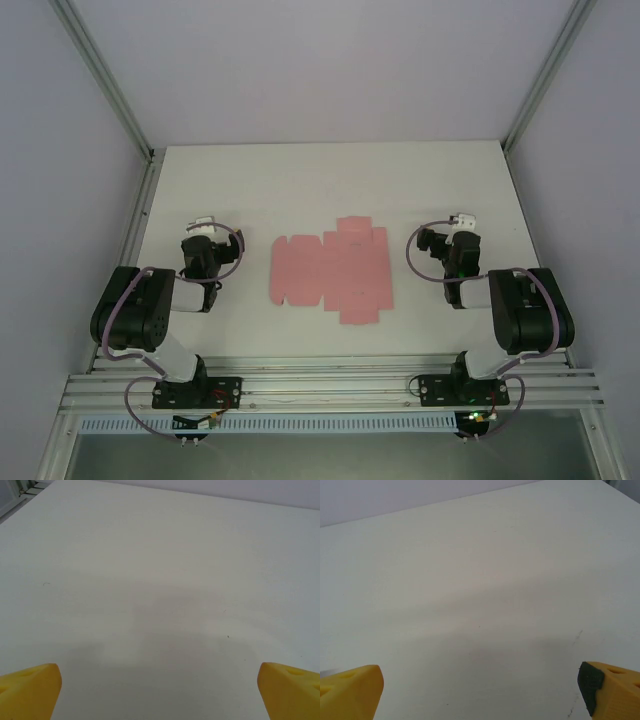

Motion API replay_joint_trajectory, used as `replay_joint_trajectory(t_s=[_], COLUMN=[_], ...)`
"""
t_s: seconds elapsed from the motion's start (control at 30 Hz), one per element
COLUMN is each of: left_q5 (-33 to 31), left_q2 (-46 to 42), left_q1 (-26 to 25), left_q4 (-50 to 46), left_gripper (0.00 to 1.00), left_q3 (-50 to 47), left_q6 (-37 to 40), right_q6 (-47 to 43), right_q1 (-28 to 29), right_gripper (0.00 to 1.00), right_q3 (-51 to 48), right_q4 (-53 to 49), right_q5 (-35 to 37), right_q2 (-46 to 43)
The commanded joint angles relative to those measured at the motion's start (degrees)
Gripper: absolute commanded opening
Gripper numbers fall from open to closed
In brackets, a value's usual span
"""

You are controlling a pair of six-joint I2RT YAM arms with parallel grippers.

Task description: Assemble paper box

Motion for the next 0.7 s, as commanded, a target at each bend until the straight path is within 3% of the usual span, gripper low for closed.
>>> replay_joint_trajectory(t_s=[0.0, 0.43, 0.53, 0.67], left_q5=[0.8, 4.1, 5.3, 0.8], left_q2=[-0.5, -0.4, -1.2, -10.7], left_q1=[0.7, 0.7, 0.7, 0.7], left_q4=[-0.5, -2.7, -5.2, -23.7], left_gripper=[1.00, 1.00, 1.00, 1.00], left_q3=[0.4, 1.6, 2.7, 9.0], left_q6=[0.3, 1.6, 1.8, -0.3], right_q6=[1.1, 0.5, -1.1, 4.0], right_q1=[-0.1, -0.1, 1.2, 2.5], right_gripper=[1.00, 1.00, 1.00, 1.00], right_q3=[0.4, 0.6, 3.7, 16.6], right_q4=[2.7, 1.8, -7.6, -38.2], right_q5=[0.2, -0.9, 0.2, 2.8], right_q2=[-0.2, -0.9, -5.6, -12.0])
